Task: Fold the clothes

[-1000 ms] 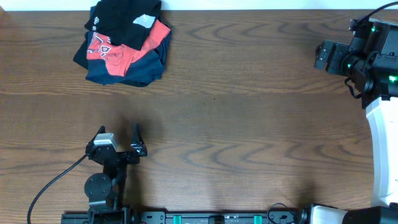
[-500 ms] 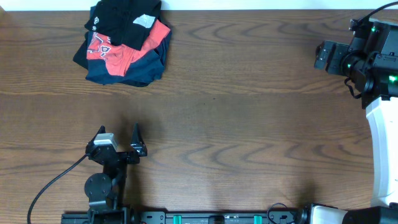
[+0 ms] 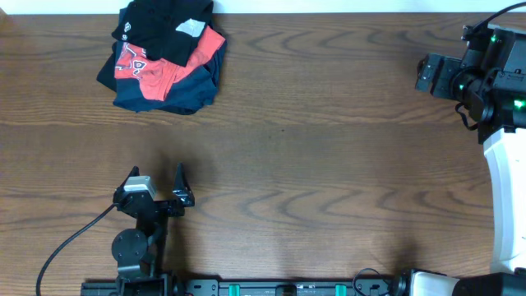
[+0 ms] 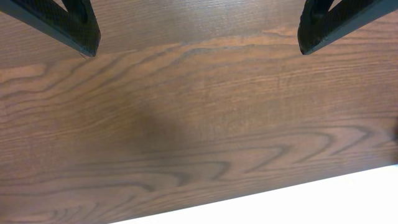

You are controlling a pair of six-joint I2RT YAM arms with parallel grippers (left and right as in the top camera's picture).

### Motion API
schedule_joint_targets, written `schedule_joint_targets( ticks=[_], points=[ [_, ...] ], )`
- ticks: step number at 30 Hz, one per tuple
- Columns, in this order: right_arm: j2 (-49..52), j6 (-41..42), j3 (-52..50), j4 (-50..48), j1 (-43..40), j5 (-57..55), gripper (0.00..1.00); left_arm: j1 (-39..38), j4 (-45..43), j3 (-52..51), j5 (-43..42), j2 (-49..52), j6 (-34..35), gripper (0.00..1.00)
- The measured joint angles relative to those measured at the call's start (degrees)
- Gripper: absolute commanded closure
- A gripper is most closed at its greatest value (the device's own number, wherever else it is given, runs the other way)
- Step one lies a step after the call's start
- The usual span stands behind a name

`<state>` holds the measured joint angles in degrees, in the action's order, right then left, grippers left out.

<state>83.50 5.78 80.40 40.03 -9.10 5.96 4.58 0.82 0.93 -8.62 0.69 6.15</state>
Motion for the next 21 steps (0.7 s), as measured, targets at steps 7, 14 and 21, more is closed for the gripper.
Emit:
schedule_joint_targets(
  ticks=[7,14,21],
  points=[
    [0.0,0.0,0.0,0.0,0.0,0.0,0.01,0.0,0.0,0.0,0.0,0.0,0.0,0.02],
    [-0.6,0.0,0.0,0.8,0.5,-0.2,0.01,0.0,0.0,0.0,0.0,0.0,0.0,0.02],
    [-14.8,-1.6,-6.6,-4.3,6.6,-6.5,0.01,0.0,0.2,0.1,0.0,0.0,0.0,0.02]
  ],
)
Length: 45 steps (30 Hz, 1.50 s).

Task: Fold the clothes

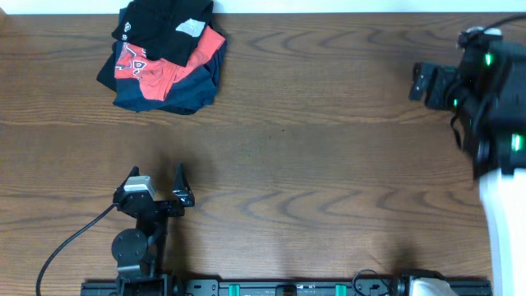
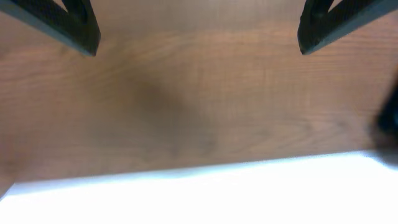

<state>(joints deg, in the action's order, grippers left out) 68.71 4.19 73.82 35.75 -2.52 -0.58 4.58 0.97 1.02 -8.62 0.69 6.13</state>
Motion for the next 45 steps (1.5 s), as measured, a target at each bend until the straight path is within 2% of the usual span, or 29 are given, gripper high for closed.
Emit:
schedule_joint_targets(
  ticks=[6,10,15,22,30,45],
  points=[
    [-18.3,-2.5,-21.1,-18.1,1.4,-3.3,0.01,0.0,0.1,0.1,0.0,0.0,0.0,0.02],
    [-26.0,-3.0,-36.0,-24.2,1.4,-2.5,0.01,0.0,0.1,0.1,0.0,0.0,0.0,0.02],
    [-37.2,-3.4,-51.1,-29.4,1.9,-1.1,0.01,0.0,0.1,0.1,0.0,0.0,-0.1,0.02],
    [-53.0,-3.4,-64.5,-31.3,2.8,1.2,0.01,0.0,0.1,0.1,0.0,0.0,-0.2,0.02],
    [-64.8,-3.5,-70.9,-29.1,2.8,4.9,0.01,0.0,0.1,0.1,0.0,-0.1,-0.2,0.02],
    [-67.9,-3.4,-71.7,-29.2,2.8,7.6,0.01,0.0,0.1,0.1,0.0,0.0,-0.2,0.02]
  ],
)
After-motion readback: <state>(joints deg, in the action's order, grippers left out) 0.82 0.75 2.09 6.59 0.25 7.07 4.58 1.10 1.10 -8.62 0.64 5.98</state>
